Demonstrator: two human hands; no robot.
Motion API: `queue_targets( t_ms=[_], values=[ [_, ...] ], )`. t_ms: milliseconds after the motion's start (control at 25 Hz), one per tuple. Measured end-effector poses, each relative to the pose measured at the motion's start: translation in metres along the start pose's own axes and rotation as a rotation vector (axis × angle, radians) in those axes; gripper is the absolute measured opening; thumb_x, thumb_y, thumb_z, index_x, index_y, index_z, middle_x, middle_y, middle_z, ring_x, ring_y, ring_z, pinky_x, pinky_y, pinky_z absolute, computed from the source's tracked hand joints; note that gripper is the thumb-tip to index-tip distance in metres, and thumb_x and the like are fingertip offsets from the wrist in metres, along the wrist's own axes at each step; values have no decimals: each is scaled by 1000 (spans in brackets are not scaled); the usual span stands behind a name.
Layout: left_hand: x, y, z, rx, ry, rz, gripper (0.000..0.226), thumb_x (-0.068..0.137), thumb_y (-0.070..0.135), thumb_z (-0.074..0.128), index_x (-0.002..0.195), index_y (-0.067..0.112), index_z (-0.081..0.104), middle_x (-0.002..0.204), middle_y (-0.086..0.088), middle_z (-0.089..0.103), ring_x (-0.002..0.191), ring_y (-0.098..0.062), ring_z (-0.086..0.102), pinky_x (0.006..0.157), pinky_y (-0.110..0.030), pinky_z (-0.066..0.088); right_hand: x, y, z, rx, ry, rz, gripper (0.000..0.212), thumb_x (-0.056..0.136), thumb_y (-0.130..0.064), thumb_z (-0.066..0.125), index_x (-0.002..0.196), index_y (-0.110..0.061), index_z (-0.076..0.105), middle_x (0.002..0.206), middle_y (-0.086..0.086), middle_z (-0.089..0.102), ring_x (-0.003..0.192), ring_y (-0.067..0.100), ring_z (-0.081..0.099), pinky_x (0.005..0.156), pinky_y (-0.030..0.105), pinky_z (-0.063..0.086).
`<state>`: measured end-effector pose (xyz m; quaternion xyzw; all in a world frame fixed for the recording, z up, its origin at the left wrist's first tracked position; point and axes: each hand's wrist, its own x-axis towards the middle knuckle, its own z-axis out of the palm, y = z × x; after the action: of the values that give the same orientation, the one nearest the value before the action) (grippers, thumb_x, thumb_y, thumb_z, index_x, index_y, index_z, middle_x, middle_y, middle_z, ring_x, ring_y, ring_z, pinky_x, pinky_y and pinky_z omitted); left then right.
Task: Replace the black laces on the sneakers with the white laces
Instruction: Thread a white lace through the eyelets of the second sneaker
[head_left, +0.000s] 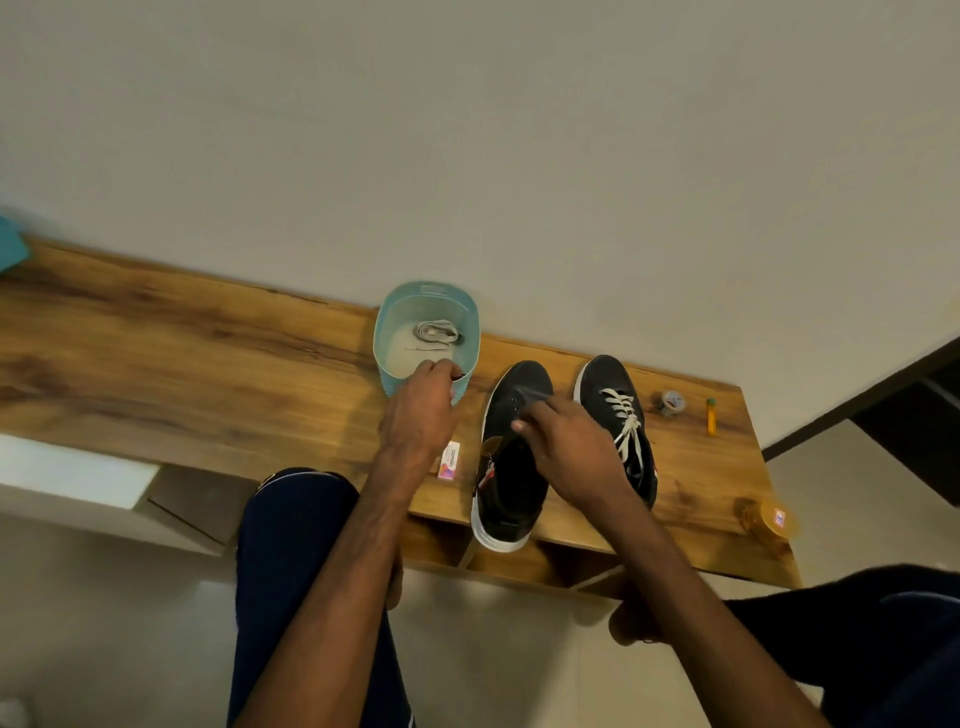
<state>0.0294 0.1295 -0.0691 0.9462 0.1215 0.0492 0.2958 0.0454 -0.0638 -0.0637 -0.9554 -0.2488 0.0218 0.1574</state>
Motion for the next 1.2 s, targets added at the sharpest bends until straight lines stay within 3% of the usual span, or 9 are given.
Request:
queue_targets(
  t_ms=[240,400,720,960,1080,1200],
  values=[
    [50,-22,-19,76,20,-45,44,89,1,61,130,14,56,128,-7,59,110,-25,61,88,-45,55,138,-20,13,-22,-85,-64,38,99,-28,58,134,-13,56,131,8,58,116,26,55,94,39,49],
    [56,-29,-18,127,57,-68,47,88,5,64,133,15,53,129,-7,58,110,-23,61,85,-40,56,215,-22,55,-185,-188,-133,43,92,-12,65,132,-8,51,128,16,55,113,33,56,91,42,50],
    [56,-22,-14,169,24,-49,46,95,8,55,139,15,44,132,-7,53,109,-23,60,84,-36,54,268,-37,127,-436,-334,-114,45,101,-19,47,141,-1,39,132,20,49,122,39,51,91,52,49],
    [52,-23,-15,122,14,-61,47,95,9,57,139,15,43,135,-6,51,114,-20,57,89,-35,54,263,-44,124,-504,-254,-130,21,100,-11,48,113,-6,63,116,12,64,103,30,66,77,42,52],
    [52,-20,-18,116,28,-51,46,94,9,57,138,15,45,133,-6,52,112,-21,58,86,-36,55,257,-49,102,-368,-177,-92,18,98,-17,53,109,-8,65,114,10,66,103,30,65,76,38,49],
    [52,-17,-19,18,28,-63,43,93,7,56,134,15,49,126,-6,57,108,-23,60,83,-40,55,239,-41,61,3,-14,37,11,93,-25,63,95,-14,66,99,6,69,90,29,65,67,33,46]
  ],
)
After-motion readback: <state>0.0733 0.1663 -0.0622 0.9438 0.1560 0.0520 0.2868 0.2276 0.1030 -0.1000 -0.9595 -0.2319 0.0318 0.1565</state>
